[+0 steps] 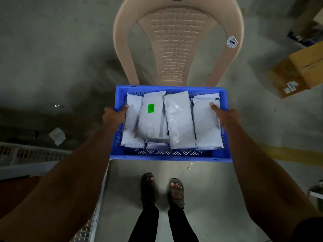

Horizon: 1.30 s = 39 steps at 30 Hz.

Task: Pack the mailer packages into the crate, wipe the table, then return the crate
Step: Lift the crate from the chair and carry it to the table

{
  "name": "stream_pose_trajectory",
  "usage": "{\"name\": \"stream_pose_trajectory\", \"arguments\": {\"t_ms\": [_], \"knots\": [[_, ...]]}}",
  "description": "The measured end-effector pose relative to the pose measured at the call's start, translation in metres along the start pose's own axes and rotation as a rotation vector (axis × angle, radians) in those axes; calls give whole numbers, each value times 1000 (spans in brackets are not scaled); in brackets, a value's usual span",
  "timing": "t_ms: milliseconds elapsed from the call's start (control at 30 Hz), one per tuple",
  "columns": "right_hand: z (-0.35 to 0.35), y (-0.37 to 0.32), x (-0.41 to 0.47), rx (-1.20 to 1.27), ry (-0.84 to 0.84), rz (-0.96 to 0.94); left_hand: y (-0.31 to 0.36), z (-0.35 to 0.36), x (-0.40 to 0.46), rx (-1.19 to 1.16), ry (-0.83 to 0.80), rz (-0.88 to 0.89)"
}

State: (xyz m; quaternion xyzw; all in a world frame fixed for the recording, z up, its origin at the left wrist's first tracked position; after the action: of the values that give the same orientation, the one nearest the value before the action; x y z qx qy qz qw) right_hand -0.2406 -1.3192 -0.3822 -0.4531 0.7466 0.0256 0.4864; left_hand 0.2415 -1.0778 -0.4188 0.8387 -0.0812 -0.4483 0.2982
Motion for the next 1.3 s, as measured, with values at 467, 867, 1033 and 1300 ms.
{"name": "stream_pose_trajectory", "arguments": {"t_ms": [467, 867, 1033, 1300], "knots": [[5, 13, -11, 200, -116, -17, 12, 19, -33, -241, -322, -71], [9, 13, -22, 383, -366, -51, 9, 17, -38, -320, -398, -12], [11, 18, -23, 389, -386, -19, 8, 16, -45, -312, -393, 12], [-28, -14, -75, 414, -365, -54, 47, -6, -104, -301, -406, 13]]}}
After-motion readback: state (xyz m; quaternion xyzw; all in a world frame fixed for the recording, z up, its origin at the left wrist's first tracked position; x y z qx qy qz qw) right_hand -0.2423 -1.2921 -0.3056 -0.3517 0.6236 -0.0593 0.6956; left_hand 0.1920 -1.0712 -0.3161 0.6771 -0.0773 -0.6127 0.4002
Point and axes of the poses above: each hand's wrist, its own x-axis towards the middle knuckle, its own z-axis out of the palm, y = z × x, the point moved 5 cm from there along x, towards the middle knuckle, and after that the axes turned 11 degrees about -y, right-handed, at the moved point
